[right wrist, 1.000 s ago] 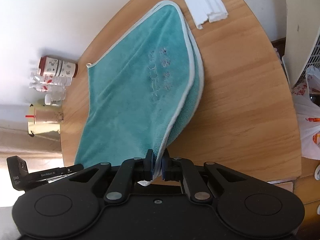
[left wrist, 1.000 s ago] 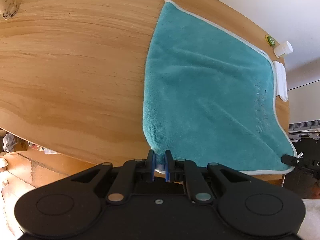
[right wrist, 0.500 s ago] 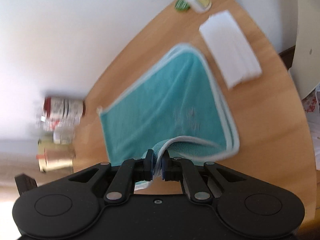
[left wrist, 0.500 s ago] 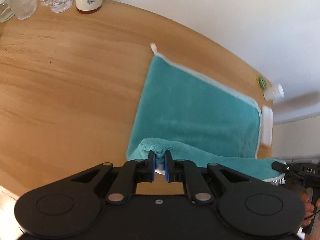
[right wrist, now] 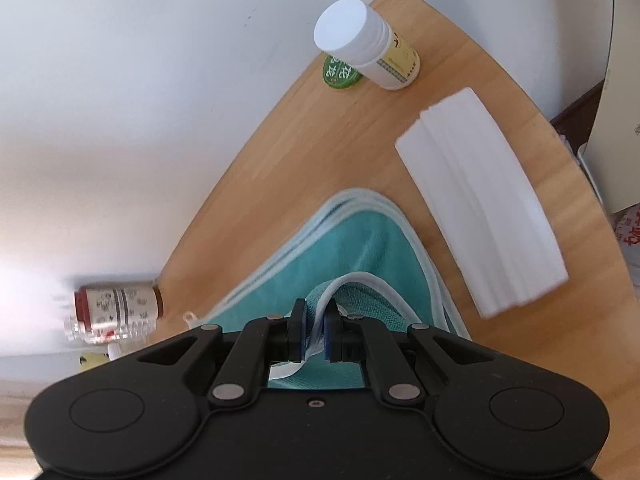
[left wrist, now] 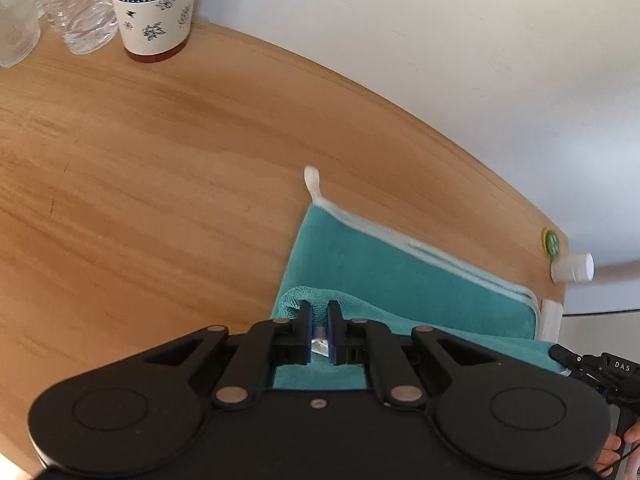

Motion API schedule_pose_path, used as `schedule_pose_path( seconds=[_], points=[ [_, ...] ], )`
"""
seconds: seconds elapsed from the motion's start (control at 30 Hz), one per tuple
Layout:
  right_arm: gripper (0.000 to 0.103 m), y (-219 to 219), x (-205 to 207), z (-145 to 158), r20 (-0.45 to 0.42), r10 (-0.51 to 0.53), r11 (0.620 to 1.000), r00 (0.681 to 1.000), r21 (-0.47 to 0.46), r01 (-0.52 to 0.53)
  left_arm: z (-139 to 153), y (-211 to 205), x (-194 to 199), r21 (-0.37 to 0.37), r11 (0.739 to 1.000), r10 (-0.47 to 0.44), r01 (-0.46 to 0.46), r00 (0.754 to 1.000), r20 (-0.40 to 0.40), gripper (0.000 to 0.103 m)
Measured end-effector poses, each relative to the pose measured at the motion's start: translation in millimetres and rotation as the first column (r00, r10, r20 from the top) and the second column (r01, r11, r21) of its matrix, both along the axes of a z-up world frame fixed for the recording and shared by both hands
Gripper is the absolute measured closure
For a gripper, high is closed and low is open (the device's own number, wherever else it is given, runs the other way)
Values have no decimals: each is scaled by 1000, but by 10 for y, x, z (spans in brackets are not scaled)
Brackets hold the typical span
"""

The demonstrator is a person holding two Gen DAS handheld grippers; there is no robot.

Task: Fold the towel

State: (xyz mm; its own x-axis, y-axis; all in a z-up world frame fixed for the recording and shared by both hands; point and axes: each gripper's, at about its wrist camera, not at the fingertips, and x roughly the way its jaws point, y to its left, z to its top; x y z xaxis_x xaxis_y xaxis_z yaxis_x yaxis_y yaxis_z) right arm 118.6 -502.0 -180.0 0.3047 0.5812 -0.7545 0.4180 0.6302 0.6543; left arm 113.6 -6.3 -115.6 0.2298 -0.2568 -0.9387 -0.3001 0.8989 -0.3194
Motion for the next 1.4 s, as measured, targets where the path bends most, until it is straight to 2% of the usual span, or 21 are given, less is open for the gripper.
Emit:
schedule_pose_path(
  seconds=[0.17, 0.23, 0.33, 0.37, 0.4, 0.47, 0.57, 0.67, 0.7, 0.73, 0.77, 0.87, 0.93, 1.0, 1.07, 1.13, 1.17, 1.3, 1.37, 1.4],
  points=[
    [95, 26, 182, -64, 13, -5, 1000, 1000, -28, 5, -95, -25, 178, 15, 1000, -5, 5, 1000, 15, 97],
    [91, 51, 243, -101, 23, -10, 998, 1000, -54, 11, -152, -50, 258, 31, 999, -22, 21, 1000, 14, 96],
    [87, 100, 293, -81, 60, 4, 993, 998, -115, 3, -185, -89, 314, 79, 997, -21, 19, 999, 36, 90],
    [81, 117, 309, -68, 74, 10, 991, 997, -136, 0, -182, -108, 330, 116, 993, -22, 16, 998, 57, 85],
    [69, 121, 323, -37, 91, 11, 988, 996, -154, 4, -167, -122, 344, 161, 987, -16, 4, 997, 73, 71],
    [57, 117, 338, 81, 124, 23, 977, 992, -211, 3, -114, -123, 358, 187, 982, -13, -7, 994, 107, 53],
    [56, 148, 325, 334, 183, 110, 948, 977, -313, -49, 1, -99, 356, 182, 983, -41, 9, 984, 174, 51],
    [56, 312, 251, 536, 220, 294, 881, 930, -439, -175, 143, -84, 321, 233, 971, -113, 54, 963, 245, 43],
    [56, 395, 220, 564, 219, 361, 843, 907, -492, -217, 167, -96, 295, 256, 963, -151, 82, 953, 264, 40],
    [56, 493, 186, 576, 215, 434, 792, 875, -553, -257, 182, -110, 268, 276, 955, -185, 106, 942, 280, 39],
    [56, 589, 153, 578, 206, 500, 738, 841, -610, -289, 193, -138, 218, 303, 941, -246, 151, 919, 308, 39],
    [56, 918, 78, 461, 139, 708, 531, 693, -751, -392, 169, -210, 141, 344, 902, -382, 261, 855, 350, 39],
    [56, 999, 101, 368, 102, 752, 469, 651, -776, -422, 107, -270, 98, 377, 853, -492, 360, 797, 351, 39],
    [56, 1035, 143, 276, 79, 784, 436, 616, -777, -455, 54, -305, 84, 399, 808, -569, 433, 749, 340, 39],
    [59, 1061, 187, 190, 53, 807, 404, 589, -776, -484, 30, -315, 75, 406, 782, -609, 473, 717, 338, 39],
    [81, 1056, 230, 152, 48, 812, 412, 582, -754, -512, 9, -320, 57, 408, 754, -648, 515, 683, 337, 39],
    [99, 1050, 251, 139, 50, 813, 420, 580, -740, -526, -16, -320, 56, 404, 741, -665, 537, 668, 333, 39],
    [100, 936, 255, 195, 127, 782, 483, 610, -743, -464, -204, -368, 110, 394, 702, -707, 593, 646, 288, 39],
    [100, 820, 273, 235, 178, 723, 548, 668, -736, -397, -247, -399, 116, 394, 696, -713, 600, 641, 283, 39],
    [100, 776, 301, 215, 188, 702, 562, 687, -738, -373, -270, -416, 124, 396, 696, -713, 599, 642, 282, 39]
  ],
)
